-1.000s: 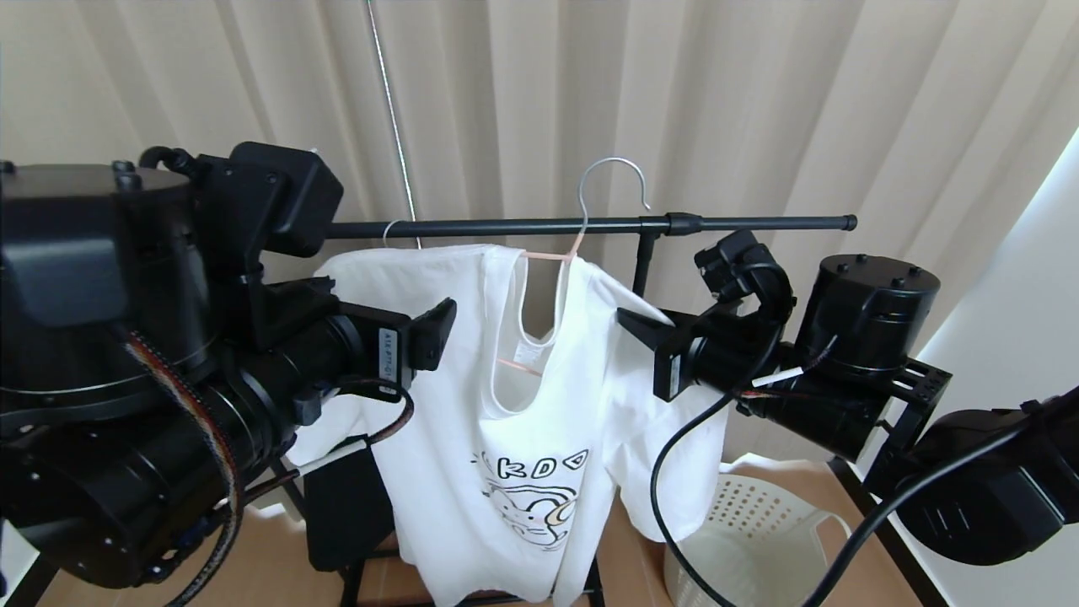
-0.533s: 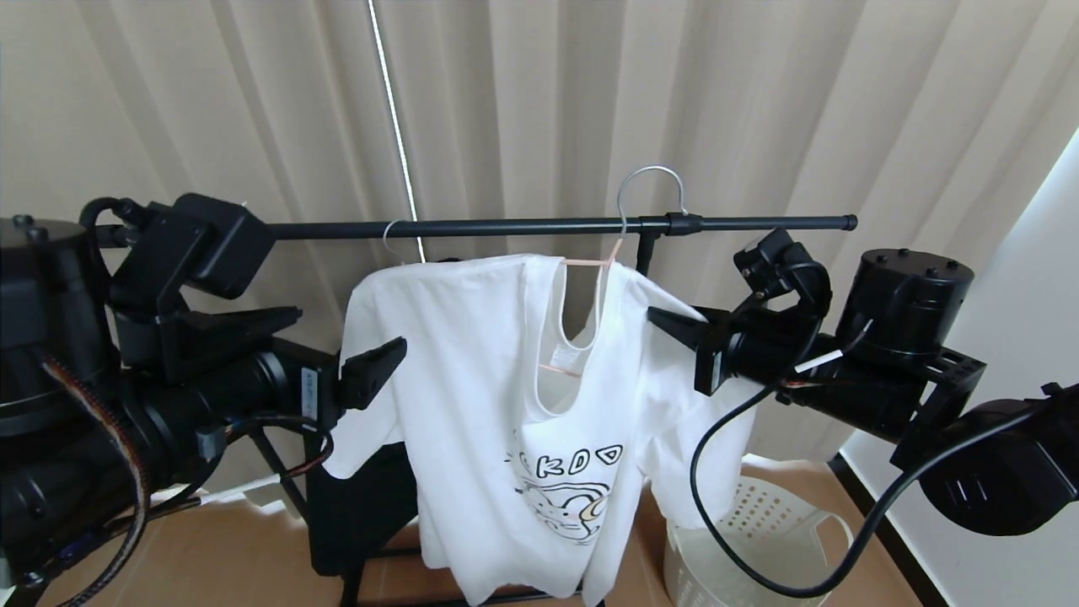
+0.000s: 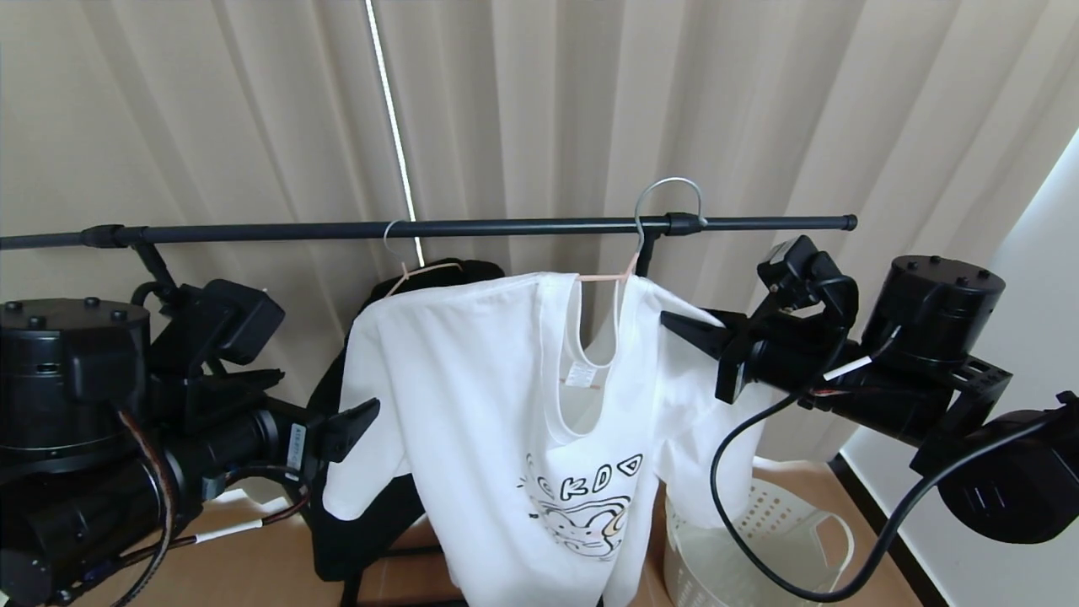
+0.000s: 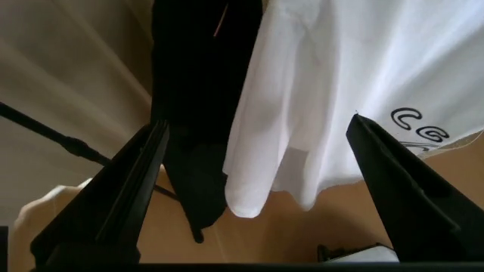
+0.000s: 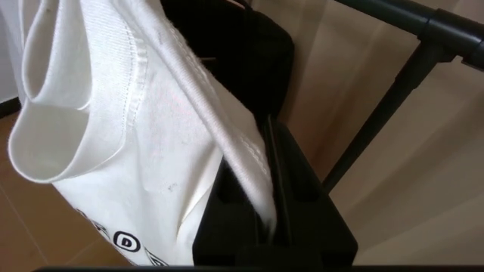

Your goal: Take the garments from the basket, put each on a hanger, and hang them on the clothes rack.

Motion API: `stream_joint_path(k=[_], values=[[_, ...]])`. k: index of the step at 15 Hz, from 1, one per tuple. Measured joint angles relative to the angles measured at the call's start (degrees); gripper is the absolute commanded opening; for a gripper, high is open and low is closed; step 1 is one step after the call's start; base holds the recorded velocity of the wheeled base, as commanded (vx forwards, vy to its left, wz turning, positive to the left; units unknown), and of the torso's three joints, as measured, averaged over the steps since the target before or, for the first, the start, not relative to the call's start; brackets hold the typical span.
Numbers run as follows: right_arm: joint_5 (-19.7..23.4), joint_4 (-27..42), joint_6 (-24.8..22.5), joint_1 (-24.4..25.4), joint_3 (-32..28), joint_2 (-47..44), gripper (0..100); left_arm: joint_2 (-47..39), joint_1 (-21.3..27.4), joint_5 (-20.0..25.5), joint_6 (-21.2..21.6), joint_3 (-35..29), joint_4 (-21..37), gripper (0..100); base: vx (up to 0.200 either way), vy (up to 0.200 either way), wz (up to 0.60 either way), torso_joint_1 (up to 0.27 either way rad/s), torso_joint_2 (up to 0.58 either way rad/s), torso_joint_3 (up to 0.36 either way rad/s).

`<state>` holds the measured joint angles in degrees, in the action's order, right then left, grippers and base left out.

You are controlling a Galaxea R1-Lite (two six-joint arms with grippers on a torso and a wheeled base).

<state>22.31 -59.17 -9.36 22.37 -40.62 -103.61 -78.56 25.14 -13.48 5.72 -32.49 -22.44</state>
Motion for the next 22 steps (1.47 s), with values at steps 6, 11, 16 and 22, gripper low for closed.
stream_joint_path(k=[6, 11, 16, 22], values=[[0.2, -0.2, -0.1, -0.1, 0.6, 0.3, 0, -4.7, -1.0, -0.2, -0.9, -0.3, -3.2, 100, 0.000, 0.000, 0.00, 0.000, 0.00, 0.000], [0.4, -0.5, -0.1, 0.0, 0.8, 0.7, 0, -7.9, -1.3, -0.6, -2.5, -0.6, -5.5, 0, 0.000, 0.000, 0.00, 0.000, 0.00, 0.000], [0.4, -0.5, -0.1, -0.1, 0.8, 0.9, 0, -8.5, -1.6, -0.6, -2.7, -0.8, -5.6, 0, 0.000, 0.000, 0.00, 0.000, 0.00, 0.000], [0.4, -0.5, 0.0, -0.2, 0.6, 0.9, 0, -8.0, -5.7, -0.6, -2.8, 0.4, -5.5, 0, 0.000, 0.000, 0.00, 0.000, 0.00, 0.000]])
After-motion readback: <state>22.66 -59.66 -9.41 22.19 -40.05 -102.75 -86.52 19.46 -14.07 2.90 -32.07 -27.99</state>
